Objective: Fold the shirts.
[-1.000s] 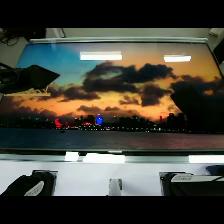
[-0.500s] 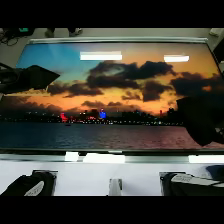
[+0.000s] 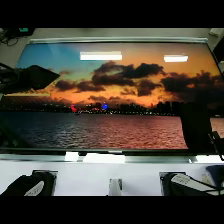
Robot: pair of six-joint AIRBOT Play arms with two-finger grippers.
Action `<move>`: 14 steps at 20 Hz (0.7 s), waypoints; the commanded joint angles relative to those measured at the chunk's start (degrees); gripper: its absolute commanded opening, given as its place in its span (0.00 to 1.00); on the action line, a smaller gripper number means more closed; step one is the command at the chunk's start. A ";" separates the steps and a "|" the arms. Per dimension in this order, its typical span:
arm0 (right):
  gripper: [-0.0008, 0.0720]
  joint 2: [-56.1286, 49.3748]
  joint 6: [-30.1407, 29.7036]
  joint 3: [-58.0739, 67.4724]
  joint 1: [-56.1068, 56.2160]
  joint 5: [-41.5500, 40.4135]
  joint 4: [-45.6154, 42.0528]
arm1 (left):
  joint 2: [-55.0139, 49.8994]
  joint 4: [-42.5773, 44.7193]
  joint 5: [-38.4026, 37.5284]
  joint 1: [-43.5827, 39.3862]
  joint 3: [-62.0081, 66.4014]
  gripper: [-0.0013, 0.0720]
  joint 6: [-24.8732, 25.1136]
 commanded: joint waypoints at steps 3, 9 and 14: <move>0.04 2.08 1.81 -2.89 -0.02 -0.52 -4.68 | 0.09 0.00 0.02 0.00 -0.02 0.06 0.04; 0.25 2.08 3.26 -2.89 -0.04 0.79 -5.14 | 0.09 -0.02 0.04 0.00 -0.02 0.06 0.04; 0.71 4.24 -0.44 0.87 -0.02 3.76 -6.69 | 0.07 0.00 0.09 0.00 -0.02 0.06 0.04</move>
